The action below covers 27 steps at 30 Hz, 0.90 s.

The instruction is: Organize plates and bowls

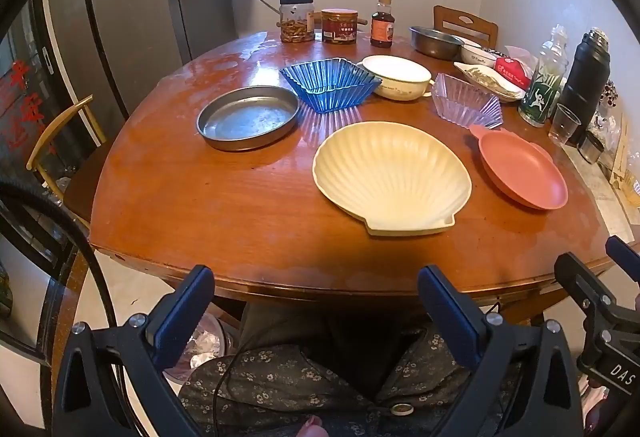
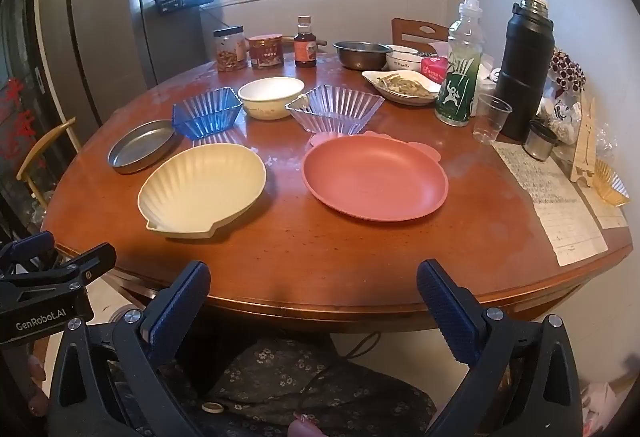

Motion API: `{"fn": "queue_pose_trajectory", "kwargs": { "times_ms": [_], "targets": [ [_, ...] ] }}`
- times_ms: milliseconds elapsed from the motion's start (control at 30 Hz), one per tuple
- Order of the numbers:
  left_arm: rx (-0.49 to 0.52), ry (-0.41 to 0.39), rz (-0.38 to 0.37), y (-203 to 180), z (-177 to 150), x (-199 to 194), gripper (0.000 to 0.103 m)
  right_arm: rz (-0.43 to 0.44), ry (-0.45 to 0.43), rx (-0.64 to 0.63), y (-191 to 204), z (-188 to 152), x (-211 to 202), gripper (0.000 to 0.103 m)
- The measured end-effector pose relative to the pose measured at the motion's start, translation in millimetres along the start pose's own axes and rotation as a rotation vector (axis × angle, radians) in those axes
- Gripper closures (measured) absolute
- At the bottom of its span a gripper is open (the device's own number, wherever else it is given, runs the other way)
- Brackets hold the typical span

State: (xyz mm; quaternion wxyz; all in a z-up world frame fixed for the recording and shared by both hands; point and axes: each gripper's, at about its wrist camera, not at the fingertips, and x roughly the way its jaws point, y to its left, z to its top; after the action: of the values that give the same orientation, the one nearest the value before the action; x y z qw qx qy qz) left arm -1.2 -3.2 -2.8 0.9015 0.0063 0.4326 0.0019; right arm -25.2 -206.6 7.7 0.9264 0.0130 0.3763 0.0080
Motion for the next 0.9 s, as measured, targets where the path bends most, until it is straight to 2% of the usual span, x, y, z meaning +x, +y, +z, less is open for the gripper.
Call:
{"fn": "queue_pose_trajectory", "kwargs": {
  "times_ms": [900],
  "targets": [
    [-0.006, -0.011, 0.000, 4.1, 5.8, -4.3, 0.001, 0.005, -0.006, -0.004, -1.1, 2.5, -1.5, 0.000]
  ]
}}
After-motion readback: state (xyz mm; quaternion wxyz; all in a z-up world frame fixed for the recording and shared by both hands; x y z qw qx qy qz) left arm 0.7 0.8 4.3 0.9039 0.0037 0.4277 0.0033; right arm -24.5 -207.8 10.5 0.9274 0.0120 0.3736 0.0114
